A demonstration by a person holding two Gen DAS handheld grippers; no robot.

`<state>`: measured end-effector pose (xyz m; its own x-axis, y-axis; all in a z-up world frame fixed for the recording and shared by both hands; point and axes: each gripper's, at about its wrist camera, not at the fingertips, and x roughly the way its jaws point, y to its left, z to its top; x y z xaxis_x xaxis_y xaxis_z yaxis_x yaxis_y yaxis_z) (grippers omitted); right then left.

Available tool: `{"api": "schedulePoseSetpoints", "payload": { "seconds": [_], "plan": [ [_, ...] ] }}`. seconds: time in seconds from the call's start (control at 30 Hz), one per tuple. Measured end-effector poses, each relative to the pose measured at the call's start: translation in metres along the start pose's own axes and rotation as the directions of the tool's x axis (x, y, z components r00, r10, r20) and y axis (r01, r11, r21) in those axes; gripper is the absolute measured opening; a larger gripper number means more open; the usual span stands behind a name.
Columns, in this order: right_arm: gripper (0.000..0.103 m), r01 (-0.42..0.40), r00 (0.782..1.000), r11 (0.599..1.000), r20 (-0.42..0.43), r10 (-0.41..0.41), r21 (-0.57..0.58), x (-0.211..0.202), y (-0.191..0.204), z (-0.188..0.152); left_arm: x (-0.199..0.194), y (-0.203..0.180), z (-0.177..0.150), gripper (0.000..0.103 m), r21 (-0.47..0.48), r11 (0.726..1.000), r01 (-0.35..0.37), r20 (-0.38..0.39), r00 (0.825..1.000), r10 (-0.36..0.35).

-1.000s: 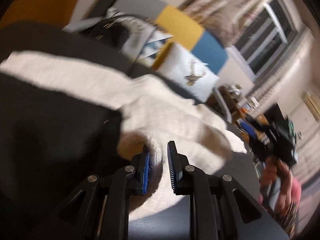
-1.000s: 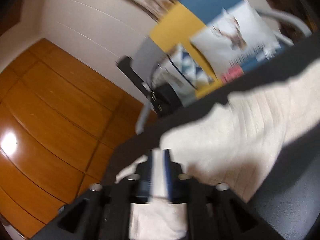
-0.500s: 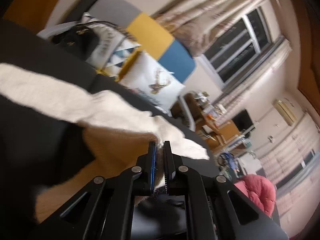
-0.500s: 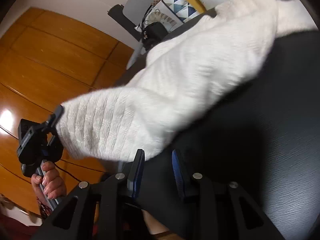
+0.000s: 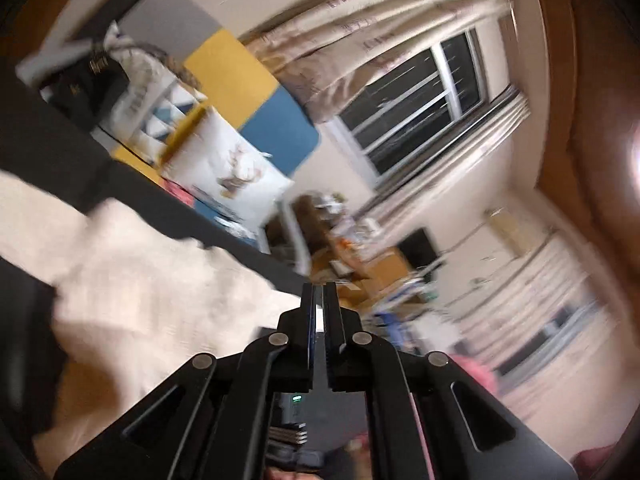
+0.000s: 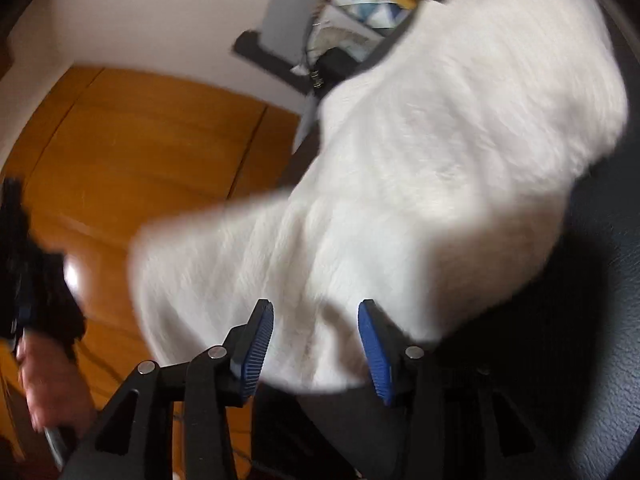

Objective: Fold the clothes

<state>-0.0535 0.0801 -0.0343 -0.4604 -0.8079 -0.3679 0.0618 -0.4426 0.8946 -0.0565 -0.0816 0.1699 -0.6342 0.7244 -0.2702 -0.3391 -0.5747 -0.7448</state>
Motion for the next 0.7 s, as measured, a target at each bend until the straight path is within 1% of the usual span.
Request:
{"api": "schedulePoseSetpoints", "payload": {
  "seconds": [0.07, 0.1, 0.13, 0.2, 0.23, 0.27, 0.3, 0.33, 0.37, 0.43, 0.5, 0.57, 0.6, 0.7],
  "plan": [
    [0.045, -0.002, 1.000, 1.000, -0.008, 0.002, 0.030, 0.000, -0.005, -0.002, 0.000, 0.007, -0.004, 0.005, 0.040, 0.993, -0.107, -0.015, 0.994, 0.107],
    [0.045, 0.006, 1.000, 0.999, -0.007, -0.006, 0.033, -0.003, -0.006, -0.002, 0.001, 0.012, -0.006, 0.010, 0.056, 0.986, -0.159, -0.029, 0.987, 0.161],
    [0.045, 0.025, 1.000, 1.000, -0.009, -0.025, 0.016, -0.006, -0.004, -0.003, 0.000, 0.022, -0.012, 0.013, 0.071, 0.974, -0.217, -0.040, 0.975, 0.220],
    [0.045, 0.065, 0.998, 0.998, -0.011, -0.065, -0.026, -0.012, 0.000, -0.006, -0.001, 0.041, -0.027, 0.033, 0.098, 0.939, -0.329, -0.060, 0.940, 0.335],
    [0.045, 0.085, 0.996, 0.995, -0.012, -0.086, -0.047, -0.016, 0.003, -0.008, -0.004, 0.050, -0.037, 0.037, 0.113, 0.932, -0.345, -0.086, 0.931, 0.356],
    [0.045, 0.105, 0.994, 0.992, -0.012, -0.106, -0.068, -0.019, 0.005, -0.009, -0.008, 0.059, -0.048, 0.045, 0.129, 0.923, -0.361, -0.112, 0.920, 0.376],
    [0.045, 0.125, 0.992, 0.988, -0.012, -0.126, -0.089, -0.022, 0.007, -0.011, -0.011, 0.068, -0.058, 0.050, 0.146, 0.915, -0.376, -0.137, 0.908, 0.396],
    [0.045, 0.158, 0.987, 0.979, -0.012, -0.160, -0.126, -0.023, 0.011, -0.012, -0.014, 0.077, -0.069, 0.053, 0.162, 0.906, -0.391, -0.162, 0.895, 0.415],
    [0.045, 0.181, 0.983, 0.971, -0.012, -0.185, -0.154, -0.023, 0.014, -0.013, -0.013, 0.077, -0.078, 0.058, 0.189, 0.903, -0.387, -0.197, 0.885, 0.421],
    [0.045, 0.213, 0.976, 0.958, -0.011, -0.220, -0.194, -0.023, 0.019, -0.013, -0.014, 0.075, -0.103, 0.058, 0.337, 0.853, -0.399, -0.263, 0.830, 0.492],
    [0.045, 0.228, 0.972, 0.951, -0.011, -0.236, -0.210, -0.022, 0.021, -0.011, -0.015, 0.068, -0.120, 0.058, 0.458, 0.799, -0.390, -0.266, 0.798, 0.541],
    [0.045, 0.230, 0.971, 0.950, -0.013, -0.238, -0.211, -0.018, 0.022, -0.009, -0.015, 0.062, -0.137, 0.059, 0.571, 0.733, -0.370, -0.261, 0.765, 0.589],
    [0.045, 0.230, 0.971, 0.950, -0.014, -0.238, -0.212, -0.017, 0.023, -0.008, -0.015, 0.062, -0.142, 0.059, 0.606, 0.704, -0.372, -0.245, 0.754, 0.609],
    [0.045, 0.232, 0.970, 0.949, -0.018, -0.241, -0.214, -0.012, 0.025, -0.005, -0.004, 0.064, -0.149, 0.060, 0.676, 0.614, -0.407, -0.167, 0.727, 0.666]
  ]
}}
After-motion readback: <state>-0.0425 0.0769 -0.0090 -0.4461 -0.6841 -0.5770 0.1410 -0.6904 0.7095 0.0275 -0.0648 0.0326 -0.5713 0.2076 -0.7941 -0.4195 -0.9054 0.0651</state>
